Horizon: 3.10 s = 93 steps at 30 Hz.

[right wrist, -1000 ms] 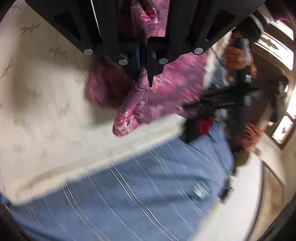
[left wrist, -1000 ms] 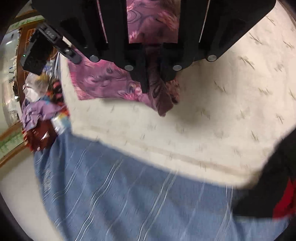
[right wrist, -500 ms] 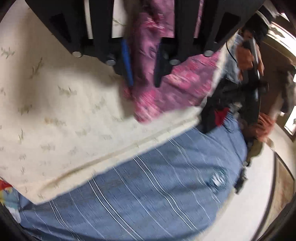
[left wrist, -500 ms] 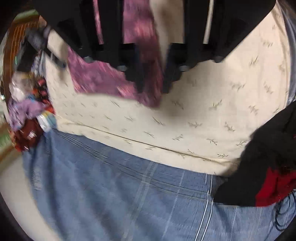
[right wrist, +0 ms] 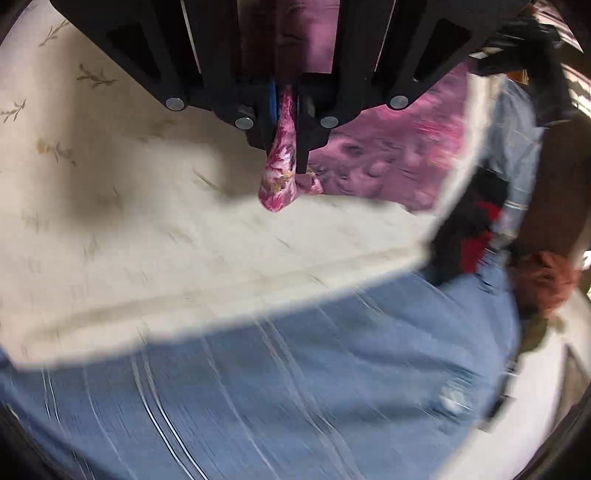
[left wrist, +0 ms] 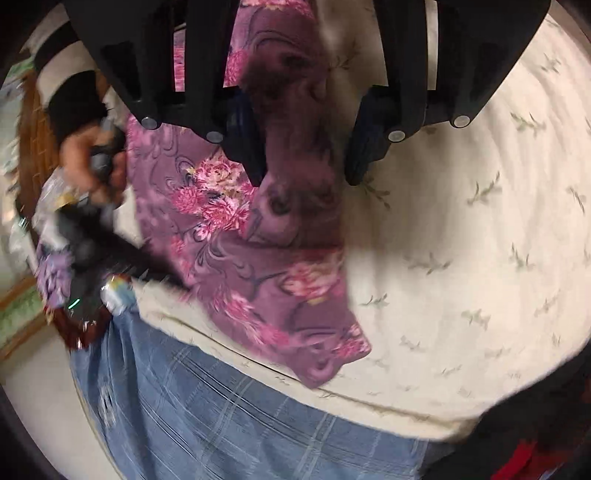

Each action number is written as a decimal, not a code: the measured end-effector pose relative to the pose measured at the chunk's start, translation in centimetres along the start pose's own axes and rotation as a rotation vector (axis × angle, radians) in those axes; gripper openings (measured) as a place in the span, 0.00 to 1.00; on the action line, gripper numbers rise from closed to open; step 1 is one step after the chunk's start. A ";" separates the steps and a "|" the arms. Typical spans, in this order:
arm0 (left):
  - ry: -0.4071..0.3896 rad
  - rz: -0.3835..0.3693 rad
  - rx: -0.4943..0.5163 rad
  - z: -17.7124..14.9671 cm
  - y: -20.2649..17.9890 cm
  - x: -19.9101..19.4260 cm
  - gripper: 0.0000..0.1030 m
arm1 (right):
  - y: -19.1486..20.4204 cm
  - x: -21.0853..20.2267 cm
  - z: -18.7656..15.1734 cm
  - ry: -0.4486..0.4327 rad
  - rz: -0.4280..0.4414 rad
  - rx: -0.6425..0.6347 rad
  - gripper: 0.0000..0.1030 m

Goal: Fold small clothes

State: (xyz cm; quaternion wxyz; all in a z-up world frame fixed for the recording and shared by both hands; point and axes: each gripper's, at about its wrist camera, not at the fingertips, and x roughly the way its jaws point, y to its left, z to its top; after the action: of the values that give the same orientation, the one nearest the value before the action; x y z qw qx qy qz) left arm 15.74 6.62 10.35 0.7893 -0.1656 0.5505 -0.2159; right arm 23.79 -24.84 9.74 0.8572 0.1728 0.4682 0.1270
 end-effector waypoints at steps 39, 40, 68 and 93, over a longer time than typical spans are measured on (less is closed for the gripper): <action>-0.079 0.197 0.035 5.1 -2.1 3.9 0.79 | 2.1 -2.6 -6.3 -0.097 0.046 -0.080 0.22; -0.061 0.205 0.043 5.2 -2.3 3.8 0.78 | 2.1 -2.8 -6.1 -0.086 0.049 -0.084 0.22; -0.099 0.338 0.220 -10.1 -1.9 -1.7 0.82 | 2.4 -9.7 -21.4 0.001 -0.044 -0.245 0.34; -0.303 0.494 0.268 -18.7 -7.1 -7.1 0.82 | 9.4 -19.5 -27.0 -0.208 -0.458 -0.309 0.99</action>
State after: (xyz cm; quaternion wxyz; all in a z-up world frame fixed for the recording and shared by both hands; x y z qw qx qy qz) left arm -5.15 3.87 13.24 0.9057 0.0483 0.4168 -0.0609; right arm -9.93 -18.90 14.91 0.9232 -0.0580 0.3795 -0.0183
